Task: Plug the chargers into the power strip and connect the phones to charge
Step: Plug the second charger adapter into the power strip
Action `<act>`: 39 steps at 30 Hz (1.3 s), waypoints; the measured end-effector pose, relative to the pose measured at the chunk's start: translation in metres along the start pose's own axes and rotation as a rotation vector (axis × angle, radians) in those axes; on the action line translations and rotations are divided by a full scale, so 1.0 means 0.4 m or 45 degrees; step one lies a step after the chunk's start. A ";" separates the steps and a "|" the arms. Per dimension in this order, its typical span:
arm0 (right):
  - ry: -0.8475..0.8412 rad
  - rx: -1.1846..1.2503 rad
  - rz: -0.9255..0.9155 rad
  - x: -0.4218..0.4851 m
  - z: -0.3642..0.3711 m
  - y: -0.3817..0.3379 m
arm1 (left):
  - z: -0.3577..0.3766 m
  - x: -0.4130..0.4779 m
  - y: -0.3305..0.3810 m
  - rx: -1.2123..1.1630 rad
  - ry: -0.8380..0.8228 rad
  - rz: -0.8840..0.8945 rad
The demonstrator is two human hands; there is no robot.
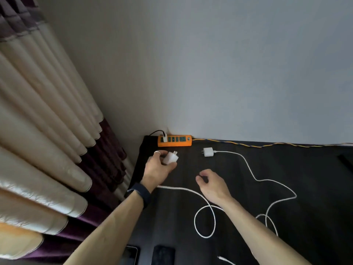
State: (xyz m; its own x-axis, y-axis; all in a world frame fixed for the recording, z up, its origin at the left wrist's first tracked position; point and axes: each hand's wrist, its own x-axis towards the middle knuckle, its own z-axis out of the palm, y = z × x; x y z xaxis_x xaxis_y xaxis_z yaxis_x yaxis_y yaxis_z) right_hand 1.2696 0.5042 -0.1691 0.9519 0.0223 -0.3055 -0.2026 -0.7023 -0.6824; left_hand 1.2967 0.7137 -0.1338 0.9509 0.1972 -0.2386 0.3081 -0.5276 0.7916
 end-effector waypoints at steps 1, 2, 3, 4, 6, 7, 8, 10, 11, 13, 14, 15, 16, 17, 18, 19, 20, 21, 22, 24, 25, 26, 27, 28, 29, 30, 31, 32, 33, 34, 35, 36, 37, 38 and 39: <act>-0.006 -0.089 -0.007 0.034 0.007 0.019 | 0.003 0.036 -0.013 0.115 0.024 -0.008; -0.028 -0.162 -0.005 0.068 0.022 0.047 | 0.013 0.069 -0.027 0.202 0.035 -0.012; -0.055 -0.226 -0.005 0.099 0.038 0.079 | 0.024 0.099 -0.039 0.276 0.032 -0.011; -0.091 -0.302 -0.006 0.132 0.055 0.109 | 0.036 0.130 -0.049 0.350 0.019 0.001; -0.176 -0.500 -0.023 0.190 0.084 0.158 | 0.054 0.184 -0.064 0.493 -0.023 0.060; -0.214 -0.578 -0.033 0.221 0.099 0.180 | 0.065 0.215 -0.073 0.585 -0.045 0.099; -0.227 -0.634 -0.059 0.253 0.117 0.199 | 0.076 0.248 -0.083 0.700 -0.059 0.155; -0.214 -0.692 -0.136 0.291 0.139 0.219 | 0.080 0.304 -0.085 0.948 -0.050 0.303; -0.181 -0.693 -0.172 0.310 0.160 0.234 | 0.084 0.339 -0.084 1.068 -0.040 0.374; -0.064 -0.706 -0.236 0.320 0.195 0.260 | 0.080 0.391 -0.070 1.252 0.005 0.499; -0.005 -0.697 -0.248 0.326 0.213 0.277 | 0.085 0.422 -0.061 1.327 0.017 0.556; 0.038 -0.695 -0.267 0.329 0.227 0.290 | 0.088 0.448 -0.053 1.392 0.023 0.612; 0.072 -0.703 -0.299 0.334 0.235 0.305 | 0.094 0.474 -0.045 1.453 0.025 0.658; 0.106 -0.716 -0.341 0.339 0.238 0.318 | 0.100 0.495 -0.038 1.505 0.027 0.689; 0.134 -0.735 -0.384 0.341 0.237 0.326 | 0.104 0.510 -0.030 1.540 0.024 0.703; 0.150 -0.748 -0.408 0.346 0.235 0.336 | 0.113 0.528 -0.026 1.571 0.008 0.703; 0.157 -0.752 -0.422 0.349 0.235 0.342 | 0.120 0.546 -0.026 1.608 -0.021 0.701; 0.160 -0.758 -0.432 0.350 0.238 0.348 | 0.128 0.560 -0.028 1.646 -0.051 0.701; 0.164 -0.760 -0.434 0.350 0.239 0.351 | 0.138 0.572 -0.034 1.676 -0.075 0.700; 0.162 -0.744 -0.428 0.346 0.242 0.351 | 0.150 0.591 -0.042 1.695 -0.100 0.692; 0.160 -0.737 -0.423 0.343 0.242 0.350 | 0.153 0.600 -0.043 1.696 -0.106 0.684; 0.159 -0.730 -0.417 0.342 0.241 0.349 | 0.157 0.610 -0.039 1.701 -0.107 0.673; 0.160 -0.723 -0.416 0.342 0.240 0.349 | 0.156 0.621 -0.033 1.703 -0.108 0.651; 0.161 -0.717 -0.418 0.342 0.240 0.349 | 0.153 0.631 -0.029 1.701 -0.111 0.620; 0.166 -0.712 -0.417 0.343 0.240 0.351 | 0.152 0.640 -0.025 1.701 -0.109 0.593; 0.172 -0.707 -0.413 0.343 0.239 0.354 | 0.150 0.648 -0.022 1.710 -0.107 0.574; 0.173 -0.704 -0.412 0.342 0.240 0.356 | 0.147 0.651 -0.022 1.717 -0.110 0.562; 0.170 -0.700 -0.412 0.341 0.241 0.357 | 0.145 0.653 -0.024 1.713 -0.118 0.551; 0.170 -0.691 -0.412 0.340 0.242 0.358 | 0.144 0.653 -0.025 1.699 -0.125 0.549; 0.173 -0.680 -0.411 0.339 0.242 0.358 | 0.144 0.652 -0.026 1.686 -0.129 0.559; 0.177 -0.674 -0.412 0.340 0.242 0.356 | 0.142 0.654 -0.026 1.685 -0.132 0.575; 0.181 -0.671 -0.415 0.343 0.242 0.356 | 0.141 0.659 -0.024 1.689 -0.138 0.595; 0.184 -0.671 -0.420 0.345 0.243 0.357 | 0.141 0.664 -0.021 1.693 -0.156 0.610; 0.186 -0.670 -0.424 0.346 0.242 0.356 | 0.139 0.669 -0.017 1.695 -0.186 0.623; 0.186 -0.671 -0.425 0.347 0.241 0.357 | 0.139 0.671 -0.013 1.700 -0.218 0.639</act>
State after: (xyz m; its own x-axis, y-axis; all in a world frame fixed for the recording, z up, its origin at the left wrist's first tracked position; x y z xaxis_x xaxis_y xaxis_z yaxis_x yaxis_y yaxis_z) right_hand 1.3505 0.4758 -0.3729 0.9732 0.2296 -0.0141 0.2152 -0.9307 -0.2957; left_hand 1.5518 0.7235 -0.2331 0.9277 -0.2881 -0.2373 -0.3488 -0.8955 -0.2765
